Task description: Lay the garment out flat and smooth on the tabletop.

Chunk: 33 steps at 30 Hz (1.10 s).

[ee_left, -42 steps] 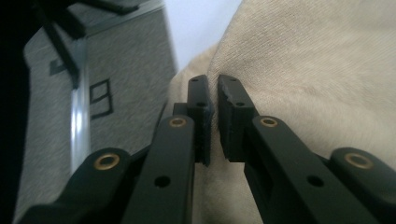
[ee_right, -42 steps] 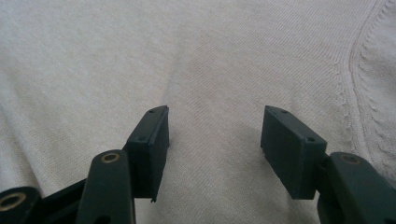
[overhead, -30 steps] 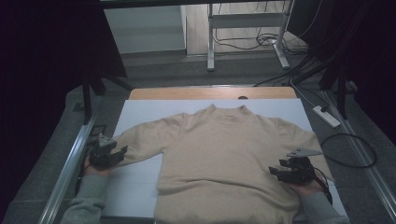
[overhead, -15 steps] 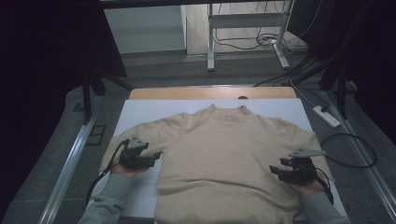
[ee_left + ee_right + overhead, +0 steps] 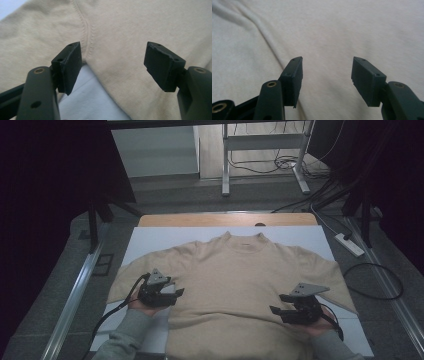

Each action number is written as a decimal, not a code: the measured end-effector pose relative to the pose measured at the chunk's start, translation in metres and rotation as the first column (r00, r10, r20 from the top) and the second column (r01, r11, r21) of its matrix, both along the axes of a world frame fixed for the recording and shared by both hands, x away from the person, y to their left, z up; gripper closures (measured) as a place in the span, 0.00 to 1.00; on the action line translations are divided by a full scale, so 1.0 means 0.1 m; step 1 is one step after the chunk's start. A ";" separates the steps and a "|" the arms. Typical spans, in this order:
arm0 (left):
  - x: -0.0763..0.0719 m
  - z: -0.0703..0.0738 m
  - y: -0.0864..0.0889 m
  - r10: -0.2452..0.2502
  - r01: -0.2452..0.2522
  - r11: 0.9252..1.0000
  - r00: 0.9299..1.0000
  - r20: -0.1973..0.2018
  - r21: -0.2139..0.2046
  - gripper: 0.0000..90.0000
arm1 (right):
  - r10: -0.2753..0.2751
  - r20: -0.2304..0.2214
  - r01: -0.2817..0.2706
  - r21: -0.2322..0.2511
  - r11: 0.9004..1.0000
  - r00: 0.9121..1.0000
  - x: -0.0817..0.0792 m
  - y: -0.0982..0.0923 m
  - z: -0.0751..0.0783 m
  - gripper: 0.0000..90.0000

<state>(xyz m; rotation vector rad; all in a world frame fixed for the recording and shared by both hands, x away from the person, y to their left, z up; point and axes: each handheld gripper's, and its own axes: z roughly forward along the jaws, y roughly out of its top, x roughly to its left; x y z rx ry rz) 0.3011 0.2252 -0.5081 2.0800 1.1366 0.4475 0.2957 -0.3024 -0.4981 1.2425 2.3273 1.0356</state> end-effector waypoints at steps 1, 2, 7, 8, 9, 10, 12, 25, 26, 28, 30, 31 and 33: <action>-0.01 0.00 -0.03 -0.007 0.007 1.000 1.000 0.003 0.002 0.33 | 0.008 0.003 -0.008 0.003 1.000 1.000 -0.01 0.02 0.01 0.47; -0.12 0.01 -0.28 -0.090 0.090 0.996 0.996 0.003 -0.005 0.33 | 0.017 0.004 -0.017 0.006 1.000 1.000 -0.02 0.04 0.02 0.47; -0.13 0.00 -0.31 -0.103 0.103 0.995 0.995 0.003 -0.002 0.33 | 0.232 -0.001 -0.232 -0.016 0.972 0.973 -0.21 0.56 0.04 0.47; -0.13 0.00 -0.31 -0.104 0.104 0.995 0.995 0.003 -0.003 0.33 | 0.233 0.002 -0.233 -0.012 0.972 0.973 -0.20 0.55 0.04 0.47; -0.13 0.00 -0.32 -0.107 0.107 0.994 0.994 0.003 -0.007 0.33 | 0.231 0.005 -0.231 -0.011 0.973 0.973 -0.20 0.55 0.04 0.47; -0.14 0.00 -0.32 -0.111 0.111 0.994 0.994 0.002 -0.006 0.33 | 0.231 0.003 -0.231 -0.007 0.973 0.973 -0.20 0.54 0.03 0.47; -0.14 0.00 -0.33 -0.114 0.114 0.993 0.993 0.001 -0.010 0.32 | 0.232 0.005 -0.232 -0.002 0.973 0.973 -0.19 0.54 0.03 0.47; -0.20 0.00 -0.35 -0.135 0.135 0.991 0.991 0.010 -0.013 0.31 | 0.236 0.020 -0.237 0.027 0.971 0.972 -0.18 0.48 0.03 0.46; -0.20 0.00 -0.35 -0.140 0.140 0.990 0.990 0.010 -0.012 0.30 | 0.236 0.020 -0.236 0.026 0.971 0.972 -0.18 0.47 0.03 0.46; -0.22 0.00 -0.36 -0.144 0.144 0.990 0.990 0.008 -0.011 0.30 | 0.229 0.018 -0.229 0.023 0.973 0.973 -0.17 0.45 0.02 0.46; -0.23 0.00 -0.36 -0.148 0.148 0.989 0.989 0.009 -0.009 0.29 | 0.217 0.016 -0.217 0.026 0.976 0.976 -0.16 0.43 0.02 0.46; -0.24 0.00 -0.36 -0.150 0.150 0.989 0.989 0.007 -0.007 0.29 | 0.214 0.017 -0.214 0.025 0.976 0.977 -0.16 0.42 0.01 0.46; -0.24 -0.01 -0.37 -0.153 0.153 0.988 0.988 0.003 -0.006 0.29 | 0.206 0.018 -0.206 0.021 0.978 0.978 -0.15 0.40 0.01 0.46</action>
